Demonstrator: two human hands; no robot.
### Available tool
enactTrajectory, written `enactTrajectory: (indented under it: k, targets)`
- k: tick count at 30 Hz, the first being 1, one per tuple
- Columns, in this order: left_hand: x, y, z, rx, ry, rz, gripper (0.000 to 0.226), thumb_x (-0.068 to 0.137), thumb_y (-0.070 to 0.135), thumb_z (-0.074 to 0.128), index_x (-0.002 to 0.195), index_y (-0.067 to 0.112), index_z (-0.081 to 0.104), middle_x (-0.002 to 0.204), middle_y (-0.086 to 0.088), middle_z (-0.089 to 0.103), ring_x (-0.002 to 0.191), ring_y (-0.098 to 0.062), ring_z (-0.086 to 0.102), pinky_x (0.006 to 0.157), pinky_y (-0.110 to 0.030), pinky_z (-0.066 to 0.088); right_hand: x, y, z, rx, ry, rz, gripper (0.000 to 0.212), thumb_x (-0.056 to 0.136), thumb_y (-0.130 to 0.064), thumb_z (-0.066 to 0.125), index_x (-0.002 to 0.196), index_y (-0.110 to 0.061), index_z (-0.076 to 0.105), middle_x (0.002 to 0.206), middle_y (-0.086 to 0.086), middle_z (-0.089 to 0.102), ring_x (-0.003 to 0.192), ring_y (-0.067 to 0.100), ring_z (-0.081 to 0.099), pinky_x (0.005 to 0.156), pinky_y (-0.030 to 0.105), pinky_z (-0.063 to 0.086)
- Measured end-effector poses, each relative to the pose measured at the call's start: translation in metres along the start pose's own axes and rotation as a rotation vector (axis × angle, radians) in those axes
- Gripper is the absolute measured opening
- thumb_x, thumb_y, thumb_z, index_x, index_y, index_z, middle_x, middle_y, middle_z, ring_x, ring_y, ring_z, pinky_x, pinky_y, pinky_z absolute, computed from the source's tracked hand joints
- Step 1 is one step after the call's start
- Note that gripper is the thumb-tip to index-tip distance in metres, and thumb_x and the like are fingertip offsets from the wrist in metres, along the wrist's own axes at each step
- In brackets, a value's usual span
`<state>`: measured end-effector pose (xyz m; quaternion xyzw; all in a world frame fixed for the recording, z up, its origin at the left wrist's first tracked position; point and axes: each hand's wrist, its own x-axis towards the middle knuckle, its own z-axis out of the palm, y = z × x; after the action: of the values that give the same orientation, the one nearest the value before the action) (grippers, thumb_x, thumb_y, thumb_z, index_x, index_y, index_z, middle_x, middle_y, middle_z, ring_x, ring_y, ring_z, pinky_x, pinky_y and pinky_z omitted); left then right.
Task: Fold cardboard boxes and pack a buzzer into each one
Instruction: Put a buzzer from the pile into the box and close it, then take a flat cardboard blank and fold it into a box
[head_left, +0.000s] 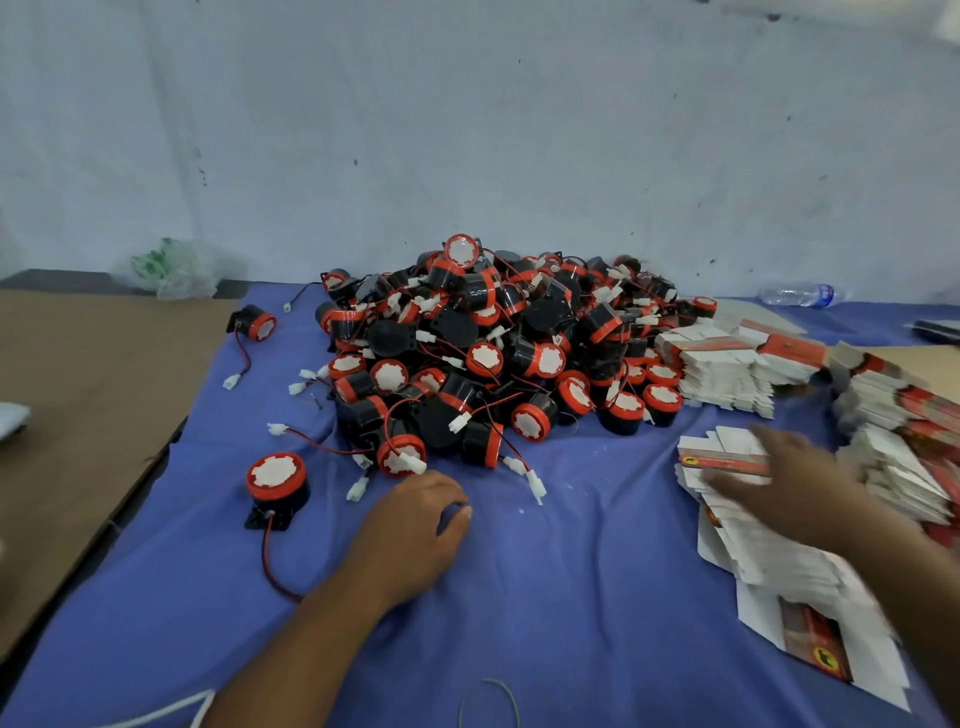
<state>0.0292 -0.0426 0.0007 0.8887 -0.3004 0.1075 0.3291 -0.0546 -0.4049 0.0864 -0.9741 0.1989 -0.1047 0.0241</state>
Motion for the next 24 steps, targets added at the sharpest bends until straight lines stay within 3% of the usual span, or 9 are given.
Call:
enactTrajectory:
  k: [2,6,11,14,16,18,20,22,24]
  targets:
    - [-0.001,-0.001,0.002,-0.001,-0.006,0.002,0.018,0.096,0.025,0.057,0.103,0.013,0.069,0.109,0.005,0.064,0.101,-0.010,0.055,0.089,-0.020,0.042,-0.002,-0.019,0.038,-0.108,-0.162,-0.009,0.073,0.089,-0.071,0.047,0.142,-0.021,0.046,0.141,0.008,0.055,0.124,0.029,0.055,0.100,0.037,0.042]
    - [0.001,-0.005,0.003,-0.033,-0.015,0.008,0.019,0.097,0.029,0.054,0.101,0.017,0.068,0.107,0.009,0.061,0.100,-0.006,0.052,0.090,-0.022,0.042,0.003,-0.026,0.034,-0.296,-0.027,-0.121,0.033,0.102,-0.036,0.043,0.131,-0.028,0.056,0.134,-0.004,0.061,0.122,0.015,0.059,0.097,0.025,0.043]
    - [0.001,-0.004,0.001,-0.062,-0.011,-0.006,0.019,0.097,0.028,0.052,0.098,0.016,0.067,0.104,0.007,0.061,0.098,-0.008,0.053,0.089,-0.024,0.042,-0.015,-0.042,0.032,-0.204,-0.003,-0.023,0.029,0.100,-0.037,0.042,0.118,-0.036,0.065,0.114,-0.012,0.069,0.102,0.007,0.065,0.075,0.020,0.039]
    - [0.001,-0.004,0.002,-0.068,-0.018,-0.015,0.019,0.097,0.026,0.052,0.096,0.014,0.066,0.102,0.005,0.061,0.095,-0.009,0.053,0.088,-0.028,0.043,-0.010,-0.037,0.043,-0.299,0.010,-0.150,0.037,0.106,-0.038,0.035,0.137,-0.032,0.056,0.132,-0.009,0.063,0.117,0.007,0.060,0.088,0.018,0.039]
    - [0.000,-0.004,0.002,-0.072,-0.007,-0.015,0.020,0.098,0.029,0.052,0.102,0.015,0.066,0.107,0.005,0.061,0.099,-0.009,0.054,0.090,-0.028,0.043,-0.013,-0.050,0.029,-0.263,0.062,-0.034,0.033,0.106,-0.038,0.035,0.128,-0.035,0.060,0.122,-0.010,0.068,0.109,0.011,0.064,0.085,0.021,0.043]
    - [0.000,-0.002,0.002,-0.089,0.026,-0.011,0.026,0.100,0.033,0.052,0.117,0.019,0.064,0.117,0.007,0.061,0.107,-0.008,0.054,0.095,-0.021,0.041,-0.021,-0.059,0.018,0.056,0.396,-0.077,0.029,0.104,-0.033,0.042,0.098,-0.026,0.070,0.086,0.003,0.074,0.080,0.030,0.069,0.068,0.035,0.049]
    - [0.000,0.005,-0.001,-0.193,0.094,-0.006,0.032,0.098,0.039,0.053,0.130,0.031,0.055,0.125,0.013,0.058,0.113,-0.002,0.053,0.095,-0.017,0.042,-0.029,-0.082,0.008,0.559,0.641,-0.088,0.038,0.100,-0.038,0.047,0.070,-0.017,0.055,0.056,0.004,0.062,0.059,0.033,0.062,0.054,0.039,0.048]
    - [0.001,0.015,-0.004,-0.338,0.195,0.016,0.039,0.096,0.046,0.055,0.133,0.045,0.044,0.129,0.024,0.052,0.116,0.004,0.051,0.089,-0.014,0.044,-0.037,-0.112,0.006,0.839,0.537,-0.034,0.039,0.098,-0.037,0.056,0.069,-0.012,0.053,0.055,-0.002,0.062,0.058,0.022,0.062,0.053,0.037,0.047]
    - [0.001,0.022,-0.004,-0.377,0.297,0.040,0.055,0.090,0.058,0.056,0.140,0.047,0.038,0.142,0.024,0.040,0.130,-0.001,0.043,0.096,-0.017,0.043,-0.043,-0.138,0.022,1.001,0.352,-0.030,0.031,0.100,-0.026,0.059,0.074,-0.009,0.060,0.062,0.001,0.067,0.062,0.018,0.065,0.058,0.035,0.050]
